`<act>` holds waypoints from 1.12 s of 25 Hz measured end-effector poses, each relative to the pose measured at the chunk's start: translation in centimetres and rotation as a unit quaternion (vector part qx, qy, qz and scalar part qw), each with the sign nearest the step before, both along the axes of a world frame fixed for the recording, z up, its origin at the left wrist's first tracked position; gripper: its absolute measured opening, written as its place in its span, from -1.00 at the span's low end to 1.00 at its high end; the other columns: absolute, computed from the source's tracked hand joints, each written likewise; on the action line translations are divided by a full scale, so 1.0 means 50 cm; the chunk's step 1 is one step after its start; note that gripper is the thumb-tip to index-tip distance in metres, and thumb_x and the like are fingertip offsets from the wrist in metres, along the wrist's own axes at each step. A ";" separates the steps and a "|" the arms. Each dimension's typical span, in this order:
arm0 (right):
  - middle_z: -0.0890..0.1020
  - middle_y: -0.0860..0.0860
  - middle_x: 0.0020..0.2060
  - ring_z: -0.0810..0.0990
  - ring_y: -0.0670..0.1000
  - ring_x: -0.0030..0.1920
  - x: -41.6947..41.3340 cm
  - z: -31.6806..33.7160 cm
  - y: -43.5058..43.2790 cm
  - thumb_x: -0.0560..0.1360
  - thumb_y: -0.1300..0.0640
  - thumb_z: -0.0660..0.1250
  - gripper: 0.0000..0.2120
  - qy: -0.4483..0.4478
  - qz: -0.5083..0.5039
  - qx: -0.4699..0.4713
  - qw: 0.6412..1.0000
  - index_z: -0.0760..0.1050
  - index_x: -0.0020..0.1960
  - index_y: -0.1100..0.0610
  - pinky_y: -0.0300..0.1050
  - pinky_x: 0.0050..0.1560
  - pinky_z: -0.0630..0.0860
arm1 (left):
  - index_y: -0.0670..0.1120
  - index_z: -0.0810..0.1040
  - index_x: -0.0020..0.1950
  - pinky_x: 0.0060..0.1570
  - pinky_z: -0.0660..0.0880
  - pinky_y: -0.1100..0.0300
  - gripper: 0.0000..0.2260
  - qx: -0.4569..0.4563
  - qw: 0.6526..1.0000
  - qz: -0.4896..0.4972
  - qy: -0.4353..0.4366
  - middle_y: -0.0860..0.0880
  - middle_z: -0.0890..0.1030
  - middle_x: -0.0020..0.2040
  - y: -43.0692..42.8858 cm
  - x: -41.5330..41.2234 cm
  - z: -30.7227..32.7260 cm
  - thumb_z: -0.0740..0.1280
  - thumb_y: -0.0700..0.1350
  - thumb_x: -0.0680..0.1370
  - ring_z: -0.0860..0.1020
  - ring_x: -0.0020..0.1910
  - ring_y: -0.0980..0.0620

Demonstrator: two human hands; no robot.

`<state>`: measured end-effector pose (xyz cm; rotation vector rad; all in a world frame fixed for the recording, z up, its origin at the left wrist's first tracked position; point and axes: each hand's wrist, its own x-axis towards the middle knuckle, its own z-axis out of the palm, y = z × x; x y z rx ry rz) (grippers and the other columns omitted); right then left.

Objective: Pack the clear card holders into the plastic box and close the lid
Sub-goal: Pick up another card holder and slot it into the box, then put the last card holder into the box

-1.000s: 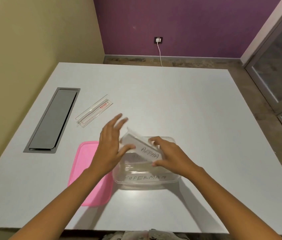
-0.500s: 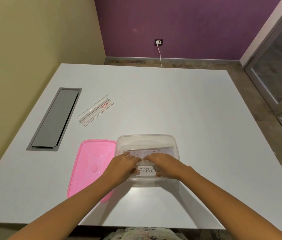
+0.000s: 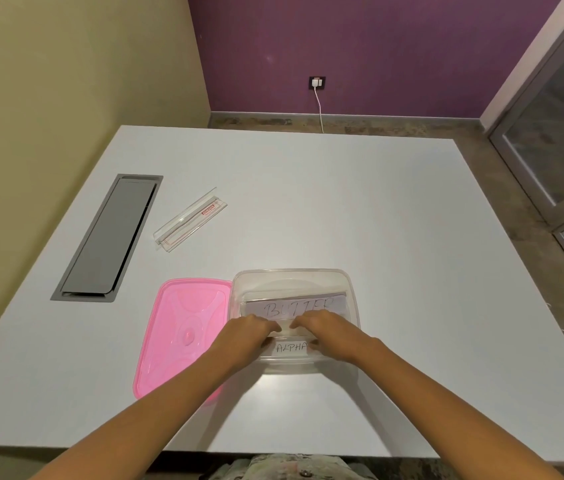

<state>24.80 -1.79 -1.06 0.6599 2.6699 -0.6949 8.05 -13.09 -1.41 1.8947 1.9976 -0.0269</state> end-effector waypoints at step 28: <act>0.64 0.02 0.08 0.61 0.11 0.05 -0.048 0.011 0.071 0.52 0.28 0.21 -0.68 0.095 -0.079 0.080 0.989 0.51 0.22 0.06 0.03 -0.06 0.55 | -0.36 0.49 0.14 -0.04 0.53 -0.17 -0.74 0.032 0.901 0.423 0.088 -0.37 0.51 0.09 0.166 -0.452 0.005 0.25 -0.49 0.48 0.54 0.02 -0.35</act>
